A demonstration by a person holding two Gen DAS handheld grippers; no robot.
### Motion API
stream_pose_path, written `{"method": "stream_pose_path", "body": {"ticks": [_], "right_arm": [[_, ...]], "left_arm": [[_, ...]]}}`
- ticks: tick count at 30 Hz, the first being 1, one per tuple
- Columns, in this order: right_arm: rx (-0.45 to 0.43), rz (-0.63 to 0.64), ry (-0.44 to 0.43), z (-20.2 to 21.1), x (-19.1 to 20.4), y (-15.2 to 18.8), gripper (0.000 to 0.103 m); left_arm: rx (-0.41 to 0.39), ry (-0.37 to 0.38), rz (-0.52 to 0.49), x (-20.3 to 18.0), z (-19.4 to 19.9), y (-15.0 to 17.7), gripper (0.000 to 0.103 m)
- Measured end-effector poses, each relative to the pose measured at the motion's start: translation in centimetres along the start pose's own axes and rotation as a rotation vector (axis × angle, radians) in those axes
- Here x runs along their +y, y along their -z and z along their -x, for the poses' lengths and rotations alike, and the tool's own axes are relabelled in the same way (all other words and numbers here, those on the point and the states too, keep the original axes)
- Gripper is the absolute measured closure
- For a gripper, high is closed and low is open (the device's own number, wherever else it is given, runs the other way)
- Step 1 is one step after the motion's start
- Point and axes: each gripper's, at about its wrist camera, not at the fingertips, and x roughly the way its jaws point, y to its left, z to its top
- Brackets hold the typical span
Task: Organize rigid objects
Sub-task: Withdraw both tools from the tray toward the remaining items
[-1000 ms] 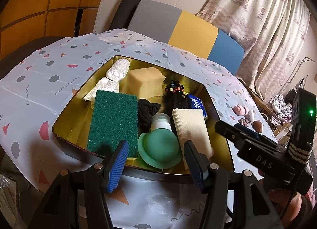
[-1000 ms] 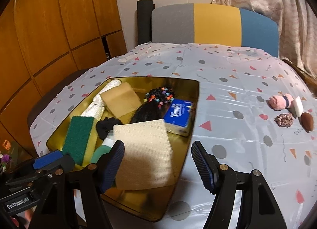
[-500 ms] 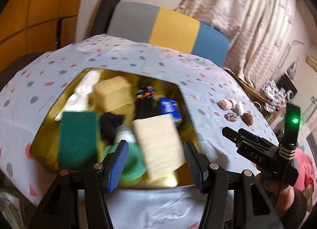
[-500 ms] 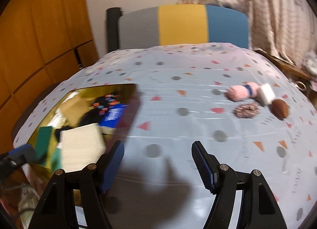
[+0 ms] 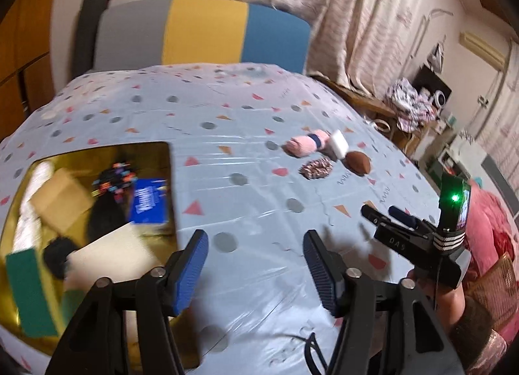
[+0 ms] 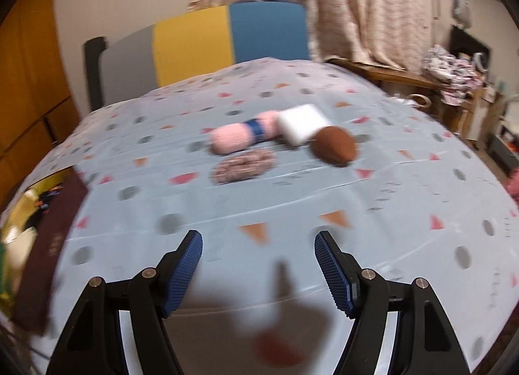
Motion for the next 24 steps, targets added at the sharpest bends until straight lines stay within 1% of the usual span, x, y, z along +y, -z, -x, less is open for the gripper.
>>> {"method": "stream_pose_path", "body": {"ticks": [4, 6, 8, 11, 15, 21, 24], "right_arm": [[-0.023, -0.019, 0.080, -1.3, -3.7, -0.7, 0.030], [-0.020, -0.039, 0.095, -1.9, -5.0, -0.8, 0.030], [-0.015, -0.058, 0.109, -2.5, -5.9, -0.6, 0.030], [0.003, -0.084, 0.096, -3.4, -6.7, -0.1, 0.030], [-0.005, -0.121, 0.079, -3.6, -7.4, 0.2, 0.030], [-0.013, -0.177, 0.083, -3.6, -8.3, 0.7, 0.030], [-0.022, -0.195, 0.081, -3.6, -8.6, 0.9, 0.030]], "left_arm": [[0.027, 0.023, -0.049, -2.4, -2.6, -1.8, 0.037], [0.044, 0.025, -0.068, -3.6, -4.5, -3.2, 0.032], [0.067, 0.019, -0.092, -4.9, -6.6, -4.6, 0.031], [0.098, 0.020, -0.126, -6.4, -9.6, -6.1, 0.031], [0.134, 0.016, -0.191, -8.8, -14.4, -7.8, 0.031], [0.181, 0.000, -0.335, -12.8, -20.5, -8.6, 0.031], [0.188, -0.022, -0.365, -13.9, -23.2, -8.4, 0.031]]}}
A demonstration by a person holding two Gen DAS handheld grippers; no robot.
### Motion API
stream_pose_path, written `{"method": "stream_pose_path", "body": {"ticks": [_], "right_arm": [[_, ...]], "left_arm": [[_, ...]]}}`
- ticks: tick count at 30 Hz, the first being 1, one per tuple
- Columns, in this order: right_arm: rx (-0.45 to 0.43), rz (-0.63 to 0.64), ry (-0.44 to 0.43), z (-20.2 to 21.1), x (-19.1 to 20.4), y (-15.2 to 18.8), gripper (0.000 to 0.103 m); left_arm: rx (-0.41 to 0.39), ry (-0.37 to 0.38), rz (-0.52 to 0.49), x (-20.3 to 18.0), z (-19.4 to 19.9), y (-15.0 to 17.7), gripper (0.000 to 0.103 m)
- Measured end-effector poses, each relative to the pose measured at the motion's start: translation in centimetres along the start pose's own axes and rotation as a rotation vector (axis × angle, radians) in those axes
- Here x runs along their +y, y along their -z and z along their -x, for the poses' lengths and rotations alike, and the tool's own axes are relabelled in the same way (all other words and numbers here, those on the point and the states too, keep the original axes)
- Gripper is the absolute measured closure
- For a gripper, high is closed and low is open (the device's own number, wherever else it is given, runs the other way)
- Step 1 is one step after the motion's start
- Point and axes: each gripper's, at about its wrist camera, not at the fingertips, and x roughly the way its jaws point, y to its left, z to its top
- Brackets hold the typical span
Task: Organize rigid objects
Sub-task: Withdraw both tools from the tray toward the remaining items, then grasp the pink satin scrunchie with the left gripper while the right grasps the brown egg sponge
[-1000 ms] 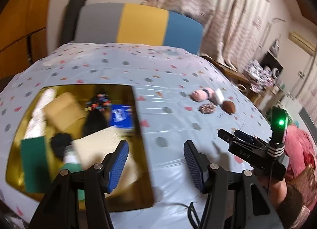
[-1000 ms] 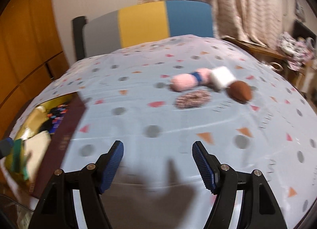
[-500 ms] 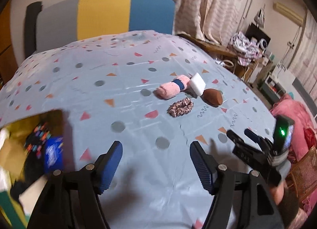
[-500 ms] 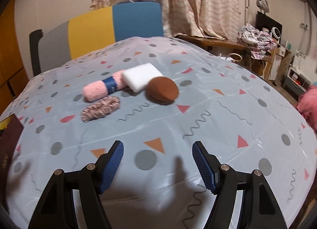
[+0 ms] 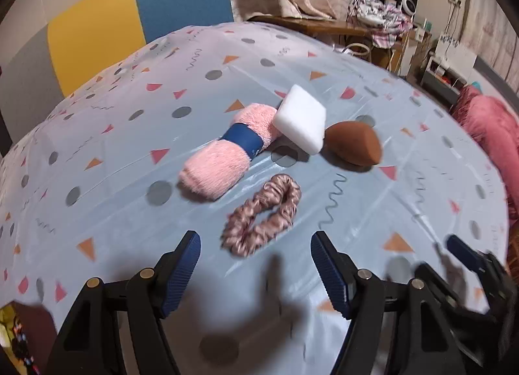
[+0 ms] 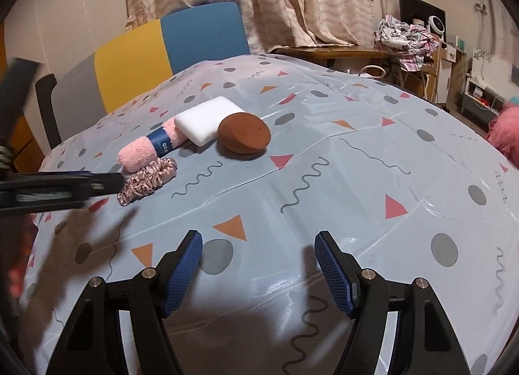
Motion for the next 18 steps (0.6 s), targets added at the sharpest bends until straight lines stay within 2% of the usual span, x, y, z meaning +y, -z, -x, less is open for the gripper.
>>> {"method": "stream_pose_path", "body": {"ticks": [6, 7, 9, 14, 18], "right_arm": [[0.002, -0.010, 0.001, -0.2, -0.1, 0.2, 0.030], [0.007, -0.010, 0.003, -0.4, -0.1, 0.2, 0.030], [0.013, -0.011, 0.001, -0.6, -0.1, 0.2, 0.030], [0.014, -0.014, 0.006, -0.7, -0.2, 0.3, 0.030], [0.011, -0.015, 0.005, -0.7, -0.3, 0.4, 0.030]], "left_arm": [[-0.001, 0.014, 0.018, -0.5, -3.4, -1.0, 0.032], [-0.006, 0.024, 0.024, -0.4, -3.7, -1.0, 0.035], [-0.008, 0.034, 0.037, -0.2, -4.2, -0.6, 0.060], [-0.063, 0.012, -0.006, -0.1, -3.6, 1.1, 0.077], [-0.074, -0.024, 0.051, 1.5, -2.5, 2.1, 0.079]]}}
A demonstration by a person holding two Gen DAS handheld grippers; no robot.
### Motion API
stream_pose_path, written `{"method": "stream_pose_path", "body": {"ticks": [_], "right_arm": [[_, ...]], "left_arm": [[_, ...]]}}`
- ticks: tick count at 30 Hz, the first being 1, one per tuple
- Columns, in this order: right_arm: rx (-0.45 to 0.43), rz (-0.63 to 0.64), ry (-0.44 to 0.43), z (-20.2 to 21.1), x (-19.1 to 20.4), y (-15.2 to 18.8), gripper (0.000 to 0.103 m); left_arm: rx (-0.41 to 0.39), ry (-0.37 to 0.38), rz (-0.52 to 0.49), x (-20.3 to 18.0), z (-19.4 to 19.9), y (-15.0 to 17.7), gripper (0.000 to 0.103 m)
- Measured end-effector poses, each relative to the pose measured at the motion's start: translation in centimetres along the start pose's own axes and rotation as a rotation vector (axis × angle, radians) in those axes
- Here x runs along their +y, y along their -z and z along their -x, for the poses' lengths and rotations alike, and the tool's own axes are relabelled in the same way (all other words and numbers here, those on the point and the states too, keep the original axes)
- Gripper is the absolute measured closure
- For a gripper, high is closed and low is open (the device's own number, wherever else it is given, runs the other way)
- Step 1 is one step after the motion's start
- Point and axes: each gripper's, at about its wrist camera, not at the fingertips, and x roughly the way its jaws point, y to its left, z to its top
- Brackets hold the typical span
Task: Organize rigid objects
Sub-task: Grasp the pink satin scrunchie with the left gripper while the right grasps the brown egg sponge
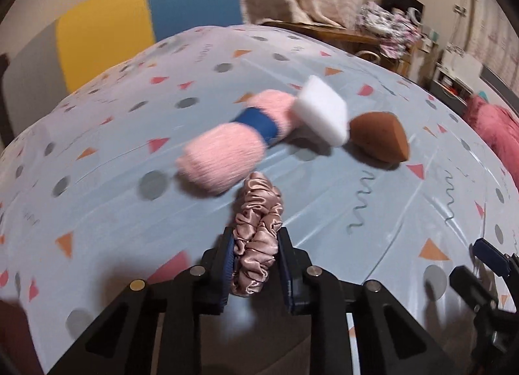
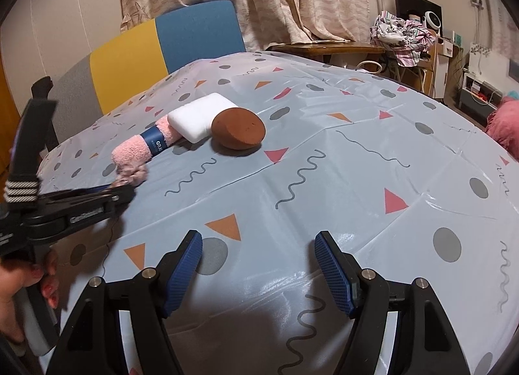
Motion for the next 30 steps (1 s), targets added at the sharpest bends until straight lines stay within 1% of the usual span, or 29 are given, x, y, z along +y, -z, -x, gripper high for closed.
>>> {"method": "stream_pose_path", "body": {"ticks": [4, 7, 8, 10, 12, 15, 16, 17, 19, 21, 22, 24, 26, 27, 29, 30], "right_arm": [[0.004, -0.011, -0.006, -0.1, -0.2, 0.0, 0.030], [0.032, -0.006, -0.009, -0.4, -0.1, -0.3, 0.030], [0.047, -0.001, -0.016, -0.5, 0.0, -0.5, 0.030], [0.078, 0.010, -0.056, -0.7, 0.2, -1.2, 0.030], [0.082, 0.032, -0.069, -1.0, 0.4, -2.5, 0.030], [0.047, 0.074, -0.051, -1.6, 0.7, -6.0, 0.030], [0.038, 0.087, -0.045, -2.0, 0.8, -7.0, 0.028], [0.029, 0.110, -0.040, -2.7, 1.1, -8.2, 0.023], [0.039, 0.162, -0.021, -4.7, 1.8, -9.8, 0.022], [0.064, 0.186, -0.008, -6.7, 2.1, -10.8, 0.022], [0.078, 0.187, -0.014, -7.8, 2.2, -11.2, 0.023], [0.104, 0.184, -0.030, -9.5, 2.2, -11.5, 0.030], [0.126, 0.191, -0.039, -11.0, 2.5, -11.5, 0.040], [0.126, 0.194, -0.048, -11.5, 2.7, -11.5, 0.042], [0.123, 0.207, -0.068, -12.0, 3.1, -11.2, 0.052], [0.124, 0.220, -0.068, -12.1, 3.5, -11.2, 0.053]], "left_arm": [[-0.019, -0.033, 0.033, 1.7, 1.6, 1.8, 0.079], [-0.020, -0.038, 0.083, 3.0, 2.5, 3.3, 0.079], [-0.017, -0.036, 0.107, 3.5, 2.6, 3.7, 0.079], [-0.025, -0.026, 0.142, 4.3, 2.8, 4.1, 0.079], [-0.027, -0.028, 0.152, 4.4, 2.8, 4.2, 0.079], [-0.030, -0.046, 0.132, 3.9, 2.7, 4.2, 0.079], [-0.031, -0.048, 0.129, 3.8, 2.7, 4.2, 0.079], [-0.032, -0.047, 0.130, 3.8, 2.7, 4.2, 0.079], [-0.034, -0.038, 0.138, 4.0, 2.7, 4.2, 0.079], [-0.037, -0.029, 0.146, 4.2, 2.8, 4.3, 0.079], [-0.038, -0.027, 0.148, 4.2, 2.8, 4.4, 0.079], [-0.039, -0.024, 0.151, 4.3, 2.8, 4.5, 0.079], [-0.041, -0.022, 0.153, 4.4, 2.8, 4.5, 0.079], [-0.042, -0.022, 0.153, 4.4, 2.7, 4.5, 0.079], [-0.043, -0.021, 0.153, 4.4, 2.8, 4.5, 0.079], [-0.044, -0.021, 0.154, 4.4, 2.8, 4.6, 0.079]]}}
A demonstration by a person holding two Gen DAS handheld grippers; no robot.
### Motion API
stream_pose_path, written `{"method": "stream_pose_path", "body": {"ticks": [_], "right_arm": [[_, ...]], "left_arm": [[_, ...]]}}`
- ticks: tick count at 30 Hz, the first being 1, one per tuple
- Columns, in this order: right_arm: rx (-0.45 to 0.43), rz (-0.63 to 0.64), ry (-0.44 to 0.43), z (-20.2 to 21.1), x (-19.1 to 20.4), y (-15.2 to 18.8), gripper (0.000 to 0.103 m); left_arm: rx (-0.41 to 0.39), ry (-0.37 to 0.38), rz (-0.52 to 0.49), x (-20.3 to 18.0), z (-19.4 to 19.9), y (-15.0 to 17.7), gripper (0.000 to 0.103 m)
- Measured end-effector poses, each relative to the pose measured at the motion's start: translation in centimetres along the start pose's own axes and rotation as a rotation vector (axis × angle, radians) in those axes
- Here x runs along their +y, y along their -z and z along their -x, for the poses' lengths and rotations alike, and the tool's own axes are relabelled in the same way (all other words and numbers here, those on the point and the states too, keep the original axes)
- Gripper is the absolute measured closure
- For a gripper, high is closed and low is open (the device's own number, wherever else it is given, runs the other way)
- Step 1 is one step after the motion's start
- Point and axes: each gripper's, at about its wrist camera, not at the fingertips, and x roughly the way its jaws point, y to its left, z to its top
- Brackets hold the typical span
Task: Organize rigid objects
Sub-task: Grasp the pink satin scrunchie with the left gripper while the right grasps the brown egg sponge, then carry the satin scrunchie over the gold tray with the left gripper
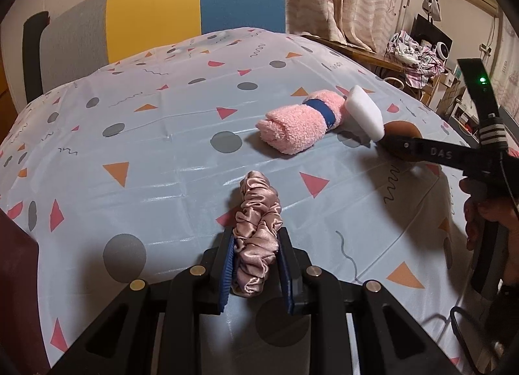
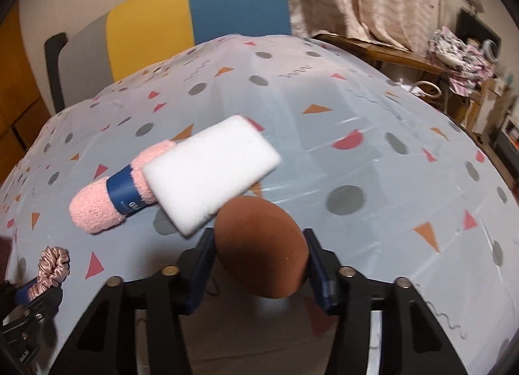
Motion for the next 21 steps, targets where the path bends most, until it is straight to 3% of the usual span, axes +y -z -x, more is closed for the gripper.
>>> {"method": "stream_pose_path", "body": {"ticks": [2, 8, 21], "right_arm": [[-0.011, 0.021, 0.002, 0.1, 0.5, 0.0, 0.058], [-0.010, -0.023, -0.017, 2.2, 0.7, 1.5, 0.059], [-0.030, -0.108, -0.172, 10.0, 7.5, 10.3, 0.059]], "left_arm": [[0.001, 0.002, 0.002, 0.0, 0.0, 0.0, 0.079], [0.000, 0.006, 0.004, 0.1, 0.1, 0.0, 0.079], [0.012, 0.034, 0.029, 0.7, 0.0, -0.3, 0.080]]}}
